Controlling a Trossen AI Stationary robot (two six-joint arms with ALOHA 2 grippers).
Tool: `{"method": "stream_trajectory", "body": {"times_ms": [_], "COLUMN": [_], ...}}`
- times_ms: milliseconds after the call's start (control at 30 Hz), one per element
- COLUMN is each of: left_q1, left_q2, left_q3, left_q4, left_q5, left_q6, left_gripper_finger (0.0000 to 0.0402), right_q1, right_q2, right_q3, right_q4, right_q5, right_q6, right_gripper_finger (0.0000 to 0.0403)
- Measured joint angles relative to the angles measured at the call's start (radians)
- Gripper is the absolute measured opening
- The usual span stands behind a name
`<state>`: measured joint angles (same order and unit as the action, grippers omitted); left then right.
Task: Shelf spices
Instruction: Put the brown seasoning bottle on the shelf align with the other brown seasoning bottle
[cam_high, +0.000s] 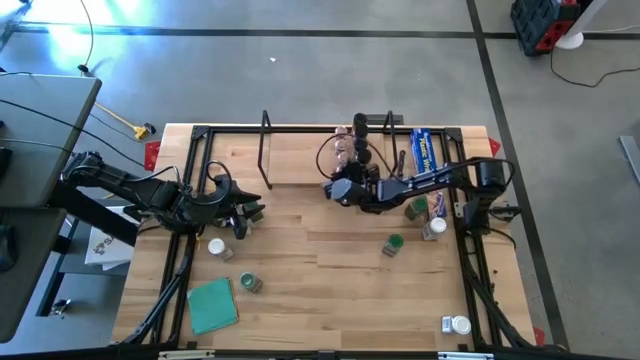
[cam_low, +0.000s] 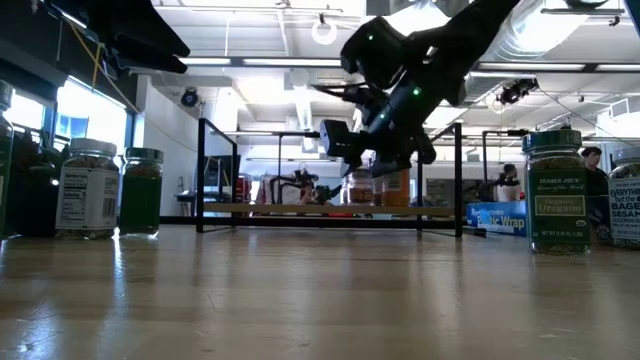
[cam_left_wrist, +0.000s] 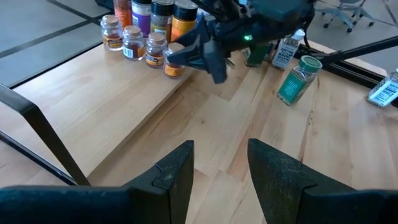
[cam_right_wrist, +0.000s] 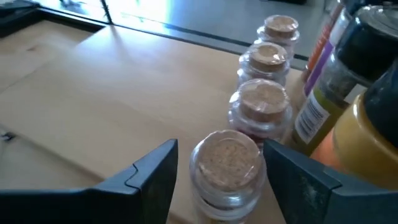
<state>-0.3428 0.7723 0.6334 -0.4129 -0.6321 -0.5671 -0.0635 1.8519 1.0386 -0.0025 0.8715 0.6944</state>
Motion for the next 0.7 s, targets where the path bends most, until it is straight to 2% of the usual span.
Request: {"method": "stream_trajectory", "body": {"times_ms": [133,233,333,467,600,700], "left_q1": [0.0,0.0,0.0,0.0,0.0,0.0], "left_q2": [0.0,0.0,0.0,0.0,0.0,0.0], "left_q3": [0.0,0.0,0.0,0.0,0.0,0.0], "left_q4": [0.0,-0.001,0.0,0.0,0.0,0.0], "left_q5": [0.0,0.0,0.0,-0.005,-0.007,-0.01], "left_q6": [0.0,0.0,0.0,0.0,0.001,0.001], "left_gripper_finger": [0.0145,0.0145,0.0145,0.0145,0.0145,0.0145], "right_q1": [0.033,0.058,0.078,0.085,0.052,0.025], "right_q2": [-0.032,-0.065,-0.084,-0.086,-0.057,-0.04], "right_q3": [0.0,0.0,0.002,0.002,0.002,0.002], "right_q4": [0.002,-0.001,-0.012,-0.015,-0.012,-0.014], "right_q5": [-0.003,-0.032,-0.053,-0.154,-0.227,-0.236], "right_q6": [-0.041,-0.067,-0.067,-0.067,-0.074,-0.072], "right_gripper_finger": [0.0228,0.0212,0.0179,0.0121,0.0063,0.0028]}}
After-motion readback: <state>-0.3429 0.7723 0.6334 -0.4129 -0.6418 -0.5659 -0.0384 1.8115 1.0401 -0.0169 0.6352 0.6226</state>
